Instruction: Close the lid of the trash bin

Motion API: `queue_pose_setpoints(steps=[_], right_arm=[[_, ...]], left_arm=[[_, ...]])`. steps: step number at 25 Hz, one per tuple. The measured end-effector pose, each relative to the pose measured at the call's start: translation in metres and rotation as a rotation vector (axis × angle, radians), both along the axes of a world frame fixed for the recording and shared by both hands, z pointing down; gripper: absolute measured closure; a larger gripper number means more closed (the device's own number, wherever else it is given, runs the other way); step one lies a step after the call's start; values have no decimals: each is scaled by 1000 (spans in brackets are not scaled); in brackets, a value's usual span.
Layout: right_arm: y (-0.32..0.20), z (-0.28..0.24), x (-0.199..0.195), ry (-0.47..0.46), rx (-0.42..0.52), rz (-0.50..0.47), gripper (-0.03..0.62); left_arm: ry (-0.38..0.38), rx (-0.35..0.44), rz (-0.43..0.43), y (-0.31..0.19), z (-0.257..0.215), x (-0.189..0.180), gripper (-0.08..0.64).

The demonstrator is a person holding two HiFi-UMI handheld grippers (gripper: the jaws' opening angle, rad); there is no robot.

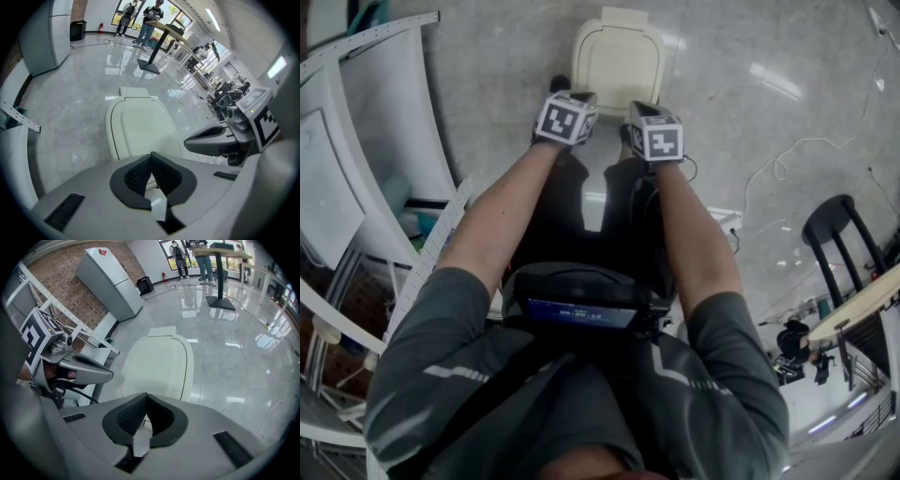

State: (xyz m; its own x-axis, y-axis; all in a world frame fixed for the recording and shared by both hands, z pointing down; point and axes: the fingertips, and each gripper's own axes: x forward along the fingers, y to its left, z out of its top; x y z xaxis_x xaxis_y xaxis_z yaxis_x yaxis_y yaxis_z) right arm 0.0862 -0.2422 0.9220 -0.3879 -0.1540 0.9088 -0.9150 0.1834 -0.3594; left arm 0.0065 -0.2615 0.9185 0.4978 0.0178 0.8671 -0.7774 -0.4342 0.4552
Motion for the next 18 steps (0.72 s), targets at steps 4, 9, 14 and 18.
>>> queue_pose_setpoints(steps=[4, 9, 14, 18], right_arm=[[-13, -27, 0, -9, 35, 4, 581], [-34, -70, 13, -32, 115, 59, 581], [-60, -132, 18, -91, 218, 90, 581], [-93, -189, 24, -133, 337, 82, 581]], left_arm=[[-14, 70, -3, -18, -28, -8, 568], [-2, 161, -13, -41, -70, -10, 568], [54, 263, -25, -58, -130, -9, 568], [89, 359, -46, -74, -177, -11, 568]])
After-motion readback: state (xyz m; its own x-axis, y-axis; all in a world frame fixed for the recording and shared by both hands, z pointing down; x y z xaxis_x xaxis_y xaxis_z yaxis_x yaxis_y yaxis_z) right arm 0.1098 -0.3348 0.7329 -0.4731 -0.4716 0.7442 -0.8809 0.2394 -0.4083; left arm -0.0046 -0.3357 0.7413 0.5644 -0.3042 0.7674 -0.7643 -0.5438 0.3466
